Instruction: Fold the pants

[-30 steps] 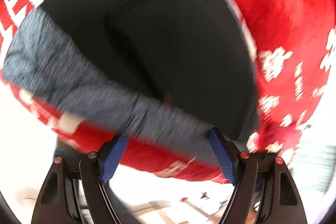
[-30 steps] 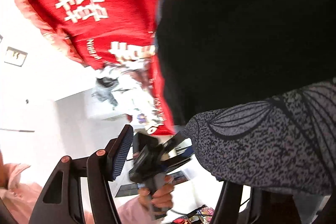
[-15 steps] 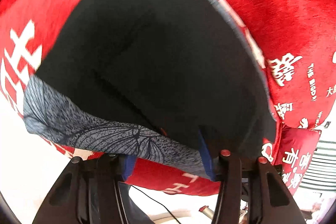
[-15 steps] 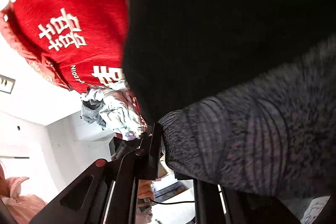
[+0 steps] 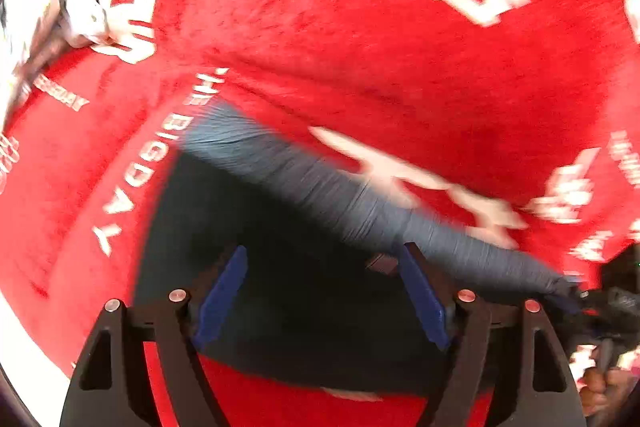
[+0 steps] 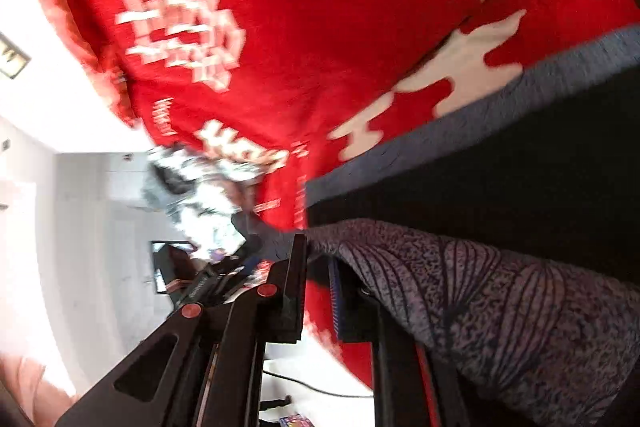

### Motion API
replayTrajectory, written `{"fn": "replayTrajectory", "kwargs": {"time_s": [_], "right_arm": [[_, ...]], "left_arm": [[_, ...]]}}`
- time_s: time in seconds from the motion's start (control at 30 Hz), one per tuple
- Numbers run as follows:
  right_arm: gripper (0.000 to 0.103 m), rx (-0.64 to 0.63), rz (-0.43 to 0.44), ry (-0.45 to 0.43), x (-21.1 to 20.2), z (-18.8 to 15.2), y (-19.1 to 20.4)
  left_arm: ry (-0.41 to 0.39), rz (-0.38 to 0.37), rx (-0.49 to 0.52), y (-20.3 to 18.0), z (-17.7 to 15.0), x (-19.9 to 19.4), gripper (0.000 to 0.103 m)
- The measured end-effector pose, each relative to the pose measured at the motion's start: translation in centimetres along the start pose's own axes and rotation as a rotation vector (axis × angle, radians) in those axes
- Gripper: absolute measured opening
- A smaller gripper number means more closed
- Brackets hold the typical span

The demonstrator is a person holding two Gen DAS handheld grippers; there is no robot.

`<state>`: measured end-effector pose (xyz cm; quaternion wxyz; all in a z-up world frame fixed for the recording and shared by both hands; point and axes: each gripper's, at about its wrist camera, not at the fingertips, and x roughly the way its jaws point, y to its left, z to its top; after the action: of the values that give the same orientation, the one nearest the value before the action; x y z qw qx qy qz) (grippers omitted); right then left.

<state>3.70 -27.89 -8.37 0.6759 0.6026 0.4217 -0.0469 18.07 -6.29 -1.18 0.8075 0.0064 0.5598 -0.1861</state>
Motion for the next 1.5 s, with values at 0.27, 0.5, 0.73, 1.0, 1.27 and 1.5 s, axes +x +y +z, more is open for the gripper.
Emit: {"fn": "replayTrajectory", "kwargs": {"time_s": [0.27, 0.5, 0.73, 1.0, 1.27, 1.5], "right_arm": [[0.079, 0.010, -0.130, -0.016, 3.6, -0.9, 0.6], [0.046, -0.093, -0.369, 0.059, 9.9, 0.1, 1.4], [0.063, 0.015, -0.318, -0.148, -1.3, -2.3, 0.5], [0.068, 0.374, -0.457, -0.198, -18.2, -16.3, -10.8], [0.068, 0.546, -0.422, -0.115, -25.7, -23.3, -20.9], [0.054, 0.580, -0.132, -0.133, -24.4, -22.3, -24.5]], "left_arm": [[0.068, 0.031, 0.152, 0.2, -1.1, 1.2, 0.079], [0.156, 0.137, 0.272, -1.3, -1.6, 7.9, 0.085], [0.223, -0.055, 0.442, -5.7, -4.8, 3.4, 0.085], [0.459, -0.421, 0.566, -21.2, -15.0, 2.3, 0.085], [0.586, -0.420, 0.578, -32.4, -23.4, 5.2, 0.085], [0.601, -0.457, 0.512, -35.2, -24.8, 5.9, 0.095]]}}
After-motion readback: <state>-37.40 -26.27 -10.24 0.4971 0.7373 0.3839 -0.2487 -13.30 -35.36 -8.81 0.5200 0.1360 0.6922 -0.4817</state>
